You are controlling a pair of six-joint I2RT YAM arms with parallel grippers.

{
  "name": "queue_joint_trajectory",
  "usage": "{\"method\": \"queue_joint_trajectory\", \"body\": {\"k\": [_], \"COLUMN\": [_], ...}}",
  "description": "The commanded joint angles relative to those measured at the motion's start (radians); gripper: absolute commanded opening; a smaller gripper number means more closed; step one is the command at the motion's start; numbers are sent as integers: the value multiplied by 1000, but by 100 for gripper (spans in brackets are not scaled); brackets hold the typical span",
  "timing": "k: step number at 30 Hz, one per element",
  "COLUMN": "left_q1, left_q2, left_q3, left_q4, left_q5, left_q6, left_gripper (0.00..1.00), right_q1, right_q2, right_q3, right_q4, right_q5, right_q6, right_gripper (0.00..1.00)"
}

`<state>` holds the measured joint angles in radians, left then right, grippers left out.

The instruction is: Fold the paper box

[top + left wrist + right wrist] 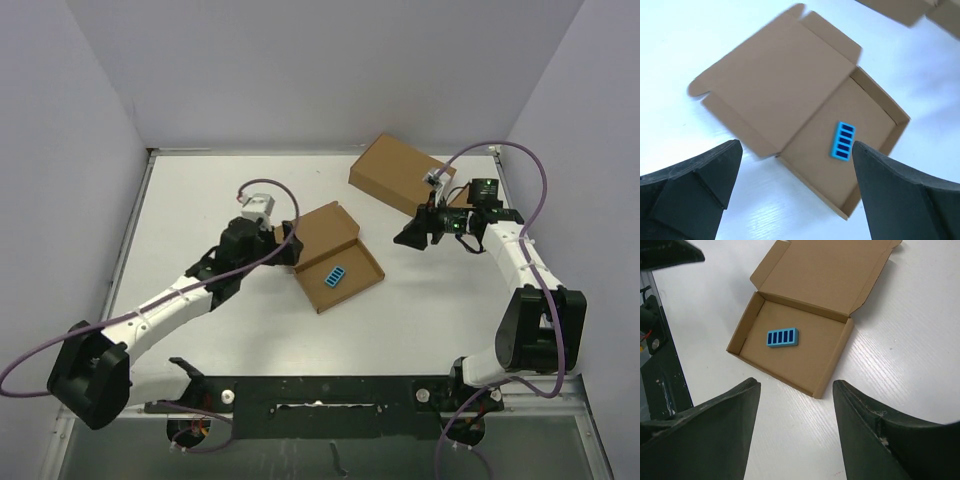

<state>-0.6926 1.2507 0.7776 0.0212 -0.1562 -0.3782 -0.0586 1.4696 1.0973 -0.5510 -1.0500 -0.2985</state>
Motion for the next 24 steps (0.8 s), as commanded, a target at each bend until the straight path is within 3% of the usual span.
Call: {"method": "queue_joint_trajectory", "body": {"k": [1, 5, 10, 14, 19, 24], "left_q1": [186, 355, 486, 514, 514, 510], "left_q2": [-53, 2, 135, 246, 387, 449], "left_q3": [-92, -133, -129, -86, 41, 114], "left_q4": [165, 231, 295, 332, 224, 95], "left_q5": [251, 454, 564, 562, 564, 461], "left_q6": [-190, -312, -477, -548, -589, -610], "left_gripper": [94, 95, 91, 81, 69, 53], "right_q1": [-4, -4, -4, -4, -5, -4], "right_q2": [-8, -8, -5, -4, -7, -8], "right_q3": [-4, -4, -4, -4, -2, -1], "right_q4": [34, 34, 36, 34, 31, 30], "right_q5": [-31, -29, -27, -27, -25, -28], "right_q6": [4, 4, 4, 2, -2, -2], "right_gripper": [61, 61, 61, 61, 61, 61]}}
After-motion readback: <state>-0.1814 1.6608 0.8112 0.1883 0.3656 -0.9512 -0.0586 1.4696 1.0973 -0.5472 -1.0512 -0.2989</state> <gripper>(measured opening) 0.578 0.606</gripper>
